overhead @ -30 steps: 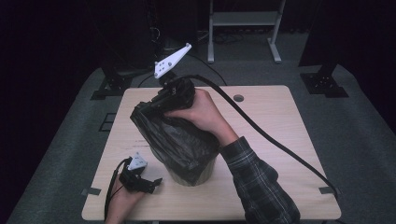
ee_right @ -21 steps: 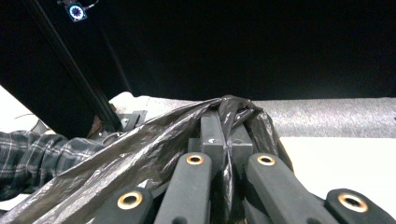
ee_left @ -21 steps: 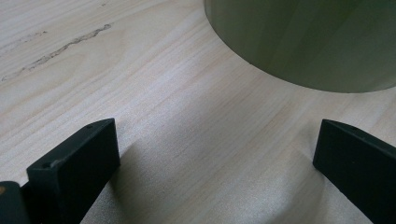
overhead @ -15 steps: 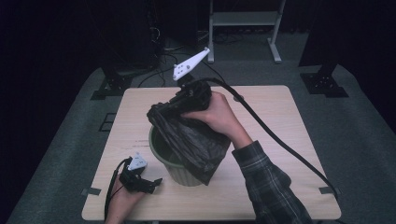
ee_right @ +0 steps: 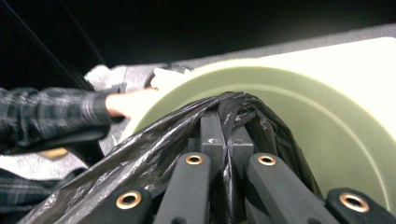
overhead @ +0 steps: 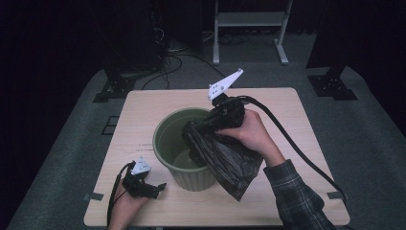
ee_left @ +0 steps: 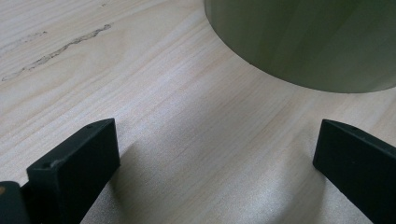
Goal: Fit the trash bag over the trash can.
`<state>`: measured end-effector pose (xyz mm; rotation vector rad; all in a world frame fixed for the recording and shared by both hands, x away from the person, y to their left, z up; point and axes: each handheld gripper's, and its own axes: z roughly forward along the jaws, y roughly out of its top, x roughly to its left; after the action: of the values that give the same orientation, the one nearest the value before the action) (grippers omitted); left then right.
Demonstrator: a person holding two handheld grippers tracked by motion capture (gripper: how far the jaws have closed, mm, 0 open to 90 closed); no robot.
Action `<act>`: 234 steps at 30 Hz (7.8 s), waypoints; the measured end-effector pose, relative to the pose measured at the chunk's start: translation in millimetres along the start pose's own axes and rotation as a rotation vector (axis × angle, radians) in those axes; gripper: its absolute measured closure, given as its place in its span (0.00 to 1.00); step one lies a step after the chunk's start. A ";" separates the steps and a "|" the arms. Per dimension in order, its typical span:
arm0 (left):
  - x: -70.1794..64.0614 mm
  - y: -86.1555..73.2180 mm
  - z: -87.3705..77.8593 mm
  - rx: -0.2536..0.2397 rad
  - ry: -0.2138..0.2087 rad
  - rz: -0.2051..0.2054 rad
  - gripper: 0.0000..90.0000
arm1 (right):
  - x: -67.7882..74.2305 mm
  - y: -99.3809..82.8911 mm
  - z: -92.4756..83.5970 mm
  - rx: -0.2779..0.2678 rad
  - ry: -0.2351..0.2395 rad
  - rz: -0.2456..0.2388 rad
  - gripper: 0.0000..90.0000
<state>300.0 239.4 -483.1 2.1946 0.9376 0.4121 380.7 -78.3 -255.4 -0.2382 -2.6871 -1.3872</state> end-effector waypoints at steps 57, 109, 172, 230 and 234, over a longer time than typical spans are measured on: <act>-9.1 65.1 -126.7 -0.207 -0.193 0.080 0.04 | -4.1 -3.1 0.1 0.039 -0.242 0.025 0.14; -14.3 213.4 -71.3 -0.203 -0.321 0.277 0.99 | 2.6 -61.4 -59.4 -0.016 -0.184 0.078 0.44; 27.7 170.4 -95.7 -0.271 -0.270 0.140 0.85 | -7.4 -96.9 -82.6 -0.128 -0.227 0.141 0.73; -22.3 225.0 -83.1 -0.259 -0.401 0.284 1.00 | -7.0 -91.1 -73.9 -0.143 -0.216 0.155 0.60; -20.9 224.5 -83.8 -0.260 -0.397 0.282 1.00 | -9.4 -89.5 -69.0 -0.143 -0.215 0.151 0.87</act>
<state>354.4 154.7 -264.7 2.0649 0.3420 0.1997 374.7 -186.6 -288.8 -0.6226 -2.6667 -1.5902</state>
